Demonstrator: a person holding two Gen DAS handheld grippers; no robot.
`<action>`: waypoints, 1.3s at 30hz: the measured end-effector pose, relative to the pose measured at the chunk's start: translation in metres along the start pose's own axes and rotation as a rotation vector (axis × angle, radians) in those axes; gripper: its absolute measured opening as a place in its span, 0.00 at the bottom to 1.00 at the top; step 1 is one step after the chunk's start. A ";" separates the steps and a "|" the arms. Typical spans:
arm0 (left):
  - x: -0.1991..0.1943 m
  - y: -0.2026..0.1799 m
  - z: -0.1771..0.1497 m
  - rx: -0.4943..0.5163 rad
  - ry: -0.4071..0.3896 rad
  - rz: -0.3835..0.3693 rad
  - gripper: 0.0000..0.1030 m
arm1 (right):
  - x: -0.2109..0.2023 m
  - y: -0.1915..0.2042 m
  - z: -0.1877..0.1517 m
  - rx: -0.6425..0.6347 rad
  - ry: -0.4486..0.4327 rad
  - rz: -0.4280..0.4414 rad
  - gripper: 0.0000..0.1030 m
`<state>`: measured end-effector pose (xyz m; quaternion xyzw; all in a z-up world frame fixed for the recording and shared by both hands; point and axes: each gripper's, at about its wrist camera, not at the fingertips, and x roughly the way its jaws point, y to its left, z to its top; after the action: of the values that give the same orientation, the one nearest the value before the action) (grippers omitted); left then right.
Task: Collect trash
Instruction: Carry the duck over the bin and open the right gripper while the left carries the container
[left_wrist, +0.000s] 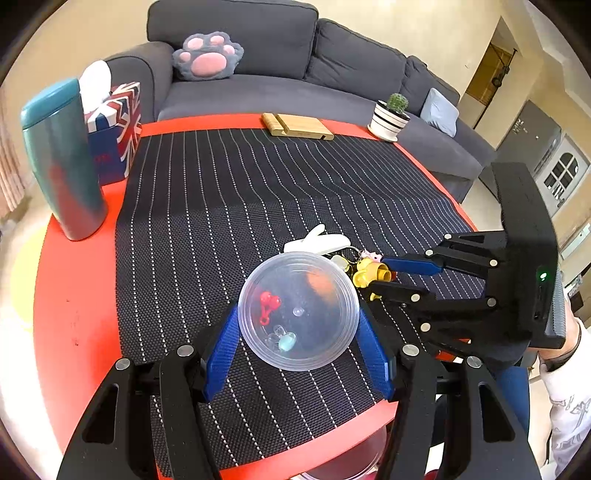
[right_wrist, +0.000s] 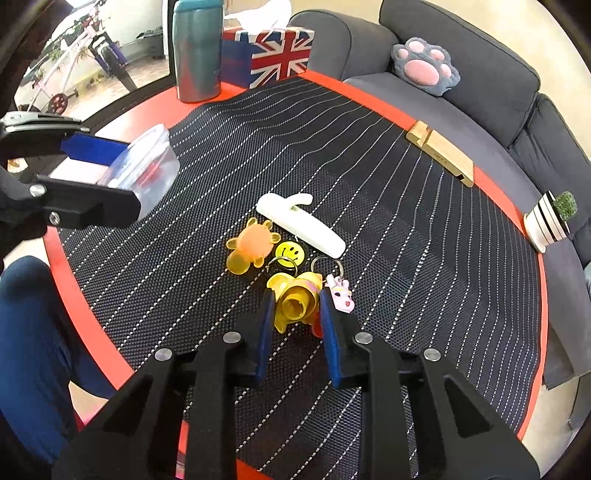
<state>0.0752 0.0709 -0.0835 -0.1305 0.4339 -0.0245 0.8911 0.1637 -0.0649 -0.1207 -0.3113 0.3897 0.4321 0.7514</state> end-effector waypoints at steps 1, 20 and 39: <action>0.000 -0.001 0.000 0.004 -0.001 0.002 0.58 | -0.002 -0.001 0.000 0.002 -0.005 0.001 0.23; -0.023 -0.035 -0.017 0.105 -0.033 0.028 0.58 | -0.083 -0.002 -0.027 0.053 -0.141 0.078 0.23; -0.046 -0.083 -0.063 0.217 -0.050 -0.006 0.58 | -0.143 0.037 -0.093 0.034 -0.217 0.167 0.23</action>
<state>0.0032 -0.0157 -0.0648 -0.0350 0.4060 -0.0706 0.9105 0.0554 -0.1816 -0.0501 -0.2166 0.3381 0.5177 0.7555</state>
